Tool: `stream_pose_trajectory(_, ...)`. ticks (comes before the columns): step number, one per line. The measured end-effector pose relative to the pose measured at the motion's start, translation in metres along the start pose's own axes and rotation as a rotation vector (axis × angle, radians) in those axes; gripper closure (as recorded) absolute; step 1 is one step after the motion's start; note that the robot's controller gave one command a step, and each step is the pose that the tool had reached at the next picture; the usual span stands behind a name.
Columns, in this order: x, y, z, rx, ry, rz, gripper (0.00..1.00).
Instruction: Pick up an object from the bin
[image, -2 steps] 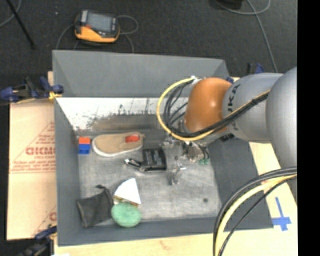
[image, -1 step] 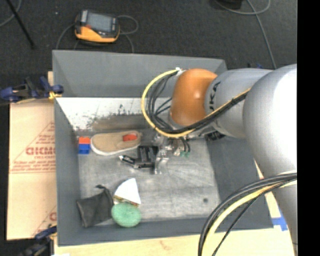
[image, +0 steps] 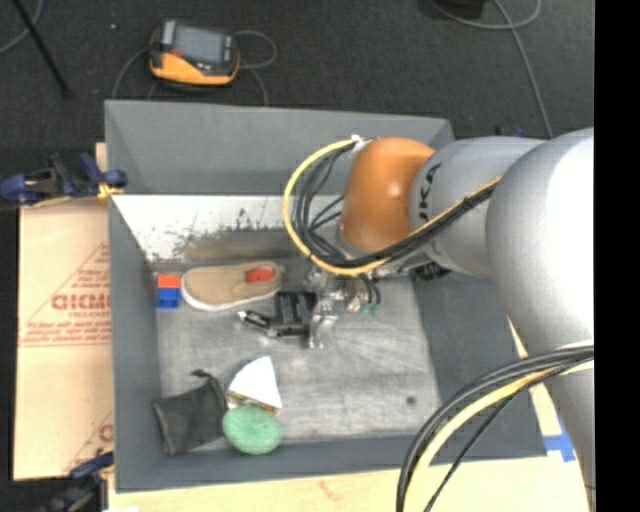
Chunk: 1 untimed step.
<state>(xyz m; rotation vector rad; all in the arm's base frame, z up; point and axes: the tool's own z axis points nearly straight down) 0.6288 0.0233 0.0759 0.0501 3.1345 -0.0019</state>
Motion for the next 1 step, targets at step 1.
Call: stream_pose_trajectory(1,-0.0036,0.0046,-0.1379,0.000,0.002,-0.034,1.00)
